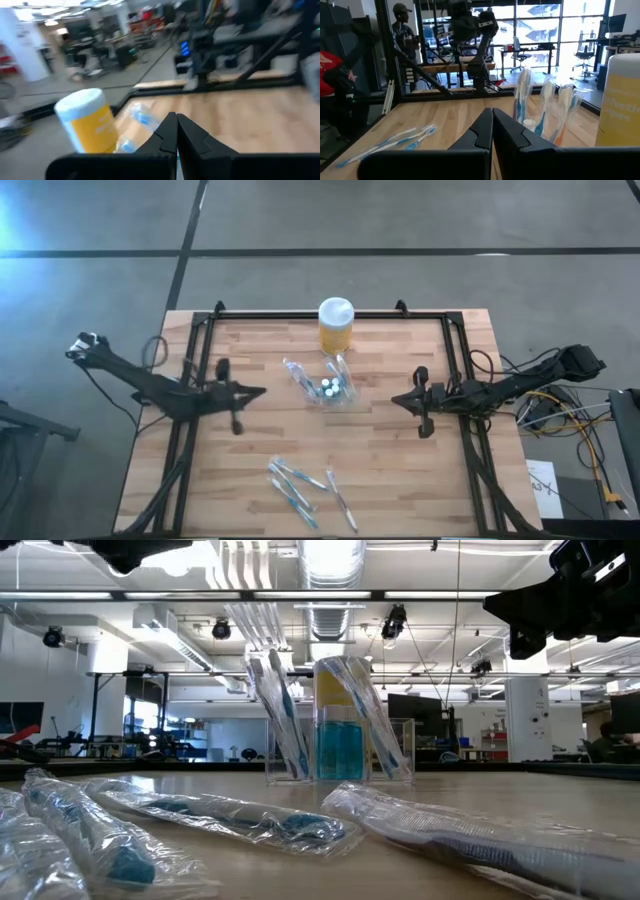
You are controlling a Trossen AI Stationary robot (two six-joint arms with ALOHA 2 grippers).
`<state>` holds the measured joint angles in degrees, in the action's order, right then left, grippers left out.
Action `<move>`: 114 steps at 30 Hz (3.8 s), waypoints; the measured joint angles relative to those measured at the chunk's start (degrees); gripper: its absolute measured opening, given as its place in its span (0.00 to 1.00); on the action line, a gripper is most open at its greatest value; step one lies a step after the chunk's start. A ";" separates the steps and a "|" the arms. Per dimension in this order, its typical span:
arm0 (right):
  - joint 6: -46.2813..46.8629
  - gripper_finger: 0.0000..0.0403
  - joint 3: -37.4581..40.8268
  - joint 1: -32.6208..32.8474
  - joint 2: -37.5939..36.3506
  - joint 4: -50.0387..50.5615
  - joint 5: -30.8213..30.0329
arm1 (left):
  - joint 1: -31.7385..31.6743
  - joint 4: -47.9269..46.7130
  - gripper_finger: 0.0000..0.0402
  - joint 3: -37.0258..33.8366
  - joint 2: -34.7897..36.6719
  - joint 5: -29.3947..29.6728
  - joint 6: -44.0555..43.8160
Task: Pick & Place toothbrushing station
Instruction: Put the purple toothbrush into the transparent organizer
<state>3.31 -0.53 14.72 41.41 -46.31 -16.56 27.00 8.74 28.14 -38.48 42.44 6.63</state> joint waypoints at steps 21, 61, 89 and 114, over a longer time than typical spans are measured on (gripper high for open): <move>2.19 0.02 0.00 0.00 0.00 -0.73 0.00 | -1.15 -6.11 0.00 -14.93 32.75 -17.41 5.68; 8.52 0.02 -7.67 2.36 4.40 10.15 -12.62 | -3.98 -6.41 0.01 -27.69 37.38 -26.91 -2.75; 66.88 0.02 -82.13 20.31 63.36 86.86 -10.06 | -4.02 -6.36 0.03 -27.80 37.36 -28.45 -5.43; 81.43 0.52 -121.09 19.41 97.24 107.68 9.39 | -4.02 -7.94 0.03 -27.80 35.24 -35.52 -8.65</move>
<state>84.74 -121.63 34.13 138.64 61.37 -7.16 22.98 0.80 0.34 -3.25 6.92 -2.02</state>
